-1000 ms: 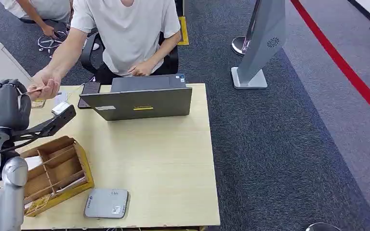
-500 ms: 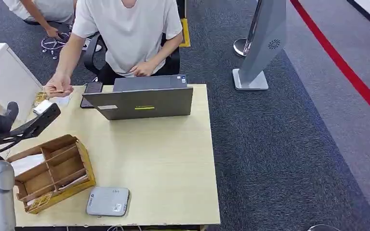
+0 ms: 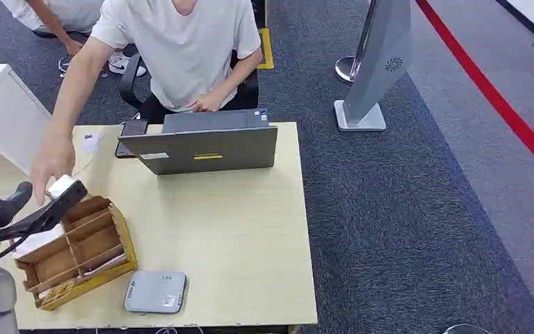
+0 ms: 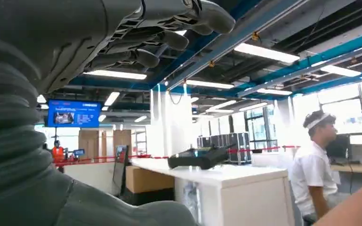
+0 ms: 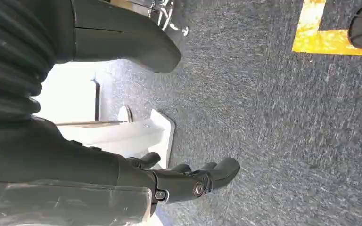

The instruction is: Pass the card to the sensor for recognition and then transmit it.

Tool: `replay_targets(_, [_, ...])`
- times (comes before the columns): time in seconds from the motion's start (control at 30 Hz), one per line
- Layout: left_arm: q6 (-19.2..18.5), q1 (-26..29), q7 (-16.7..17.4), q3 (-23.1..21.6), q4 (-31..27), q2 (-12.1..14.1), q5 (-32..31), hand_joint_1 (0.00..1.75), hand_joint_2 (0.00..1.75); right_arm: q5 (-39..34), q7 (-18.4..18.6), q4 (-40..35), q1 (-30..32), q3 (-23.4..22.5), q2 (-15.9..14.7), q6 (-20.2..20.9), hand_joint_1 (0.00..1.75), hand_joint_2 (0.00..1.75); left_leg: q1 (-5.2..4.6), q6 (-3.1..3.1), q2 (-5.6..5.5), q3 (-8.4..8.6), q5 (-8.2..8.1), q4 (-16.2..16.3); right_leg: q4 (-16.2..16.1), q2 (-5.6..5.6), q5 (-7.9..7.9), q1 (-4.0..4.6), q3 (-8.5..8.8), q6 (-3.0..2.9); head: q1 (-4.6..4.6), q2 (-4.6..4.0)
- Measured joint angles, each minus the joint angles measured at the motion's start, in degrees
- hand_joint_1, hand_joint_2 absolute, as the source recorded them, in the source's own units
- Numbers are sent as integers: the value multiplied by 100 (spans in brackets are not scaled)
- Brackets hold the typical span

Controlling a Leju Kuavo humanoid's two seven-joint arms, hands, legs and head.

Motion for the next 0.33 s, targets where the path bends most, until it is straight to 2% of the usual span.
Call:
replay_targets(0.1, [103,386,-250,558,-290,-193,310,0,175,-81,35,-61,13,29,0,-9,0,175,1,0,0,1,-3,0,-1,-4,-5,1,0,-1,0,0])
replay_targets(0.13, [122,484,-391,918,-387,-267,390,0,175,-92,42,-94,22,39,0,-9,0,175,1,0,-4,1,-3,0,-1,-9,-9,1,1,2,0,0])
replay_targets(0.17, [125,555,-431,1086,-443,-311,405,0,175,-94,44,-109,29,53,0,-9,0,175,1,0,-4,4,-3,-1,0,-9,-9,1,2,2,-2,0])
replay_targets(0.27, [122,693,-477,1440,-578,-436,372,0,175,-94,44,-160,48,101,0,-7,0,175,2,0,-7,4,-2,-2,0,-14,-9,1,5,2,-2,0])
replay_targets(0.33, [105,731,-292,1644,-626,-522,559,0,175,-101,61,-184,48,129,0,-7,0,175,2,0,-9,4,-2,-5,2,-16,-9,1,13,3,0,0])
